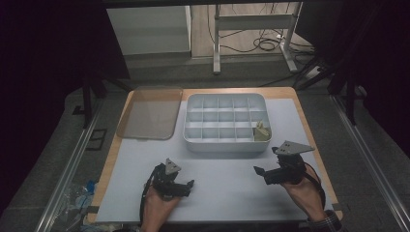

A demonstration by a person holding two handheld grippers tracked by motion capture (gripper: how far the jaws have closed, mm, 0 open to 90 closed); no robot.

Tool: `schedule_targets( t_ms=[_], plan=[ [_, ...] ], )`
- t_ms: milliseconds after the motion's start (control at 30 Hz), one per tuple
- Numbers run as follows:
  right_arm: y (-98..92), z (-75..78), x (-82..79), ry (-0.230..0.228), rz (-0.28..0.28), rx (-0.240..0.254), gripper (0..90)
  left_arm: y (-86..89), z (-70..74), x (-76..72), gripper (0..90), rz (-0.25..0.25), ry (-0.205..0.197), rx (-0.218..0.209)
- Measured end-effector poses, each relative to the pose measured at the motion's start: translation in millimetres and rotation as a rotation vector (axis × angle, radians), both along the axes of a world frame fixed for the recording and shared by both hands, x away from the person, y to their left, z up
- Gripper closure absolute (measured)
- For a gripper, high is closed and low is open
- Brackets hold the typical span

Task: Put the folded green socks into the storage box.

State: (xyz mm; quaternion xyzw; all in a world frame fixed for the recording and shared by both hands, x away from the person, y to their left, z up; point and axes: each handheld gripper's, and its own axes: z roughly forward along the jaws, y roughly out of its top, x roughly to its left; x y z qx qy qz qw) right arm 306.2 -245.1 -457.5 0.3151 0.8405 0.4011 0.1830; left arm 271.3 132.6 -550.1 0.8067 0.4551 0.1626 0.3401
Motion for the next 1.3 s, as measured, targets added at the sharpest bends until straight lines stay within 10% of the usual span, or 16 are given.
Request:
schedule_targets(
  t_ms=[867, 1033, 1300],
  plan=[
    [6.2, -72.6, -16.9, 0.035, -0.005, -0.047, 3.4, -0.1, -0.1, -0.1, 4.7, 0.001, -0.002, -0.001],
    [14.0, -76.7, -15.6, 0.063, 0.034, -0.123, 3.5, -0.1, -0.2, -0.1, 4.7, 0.001, -0.003, -0.001],
    [12.1, -77.6, -12.6, 0.095, 0.034, -0.103, 3.5, -0.2, -0.3, -0.2, 4.6, 0.002, -0.003, 0.001]
  ],
)
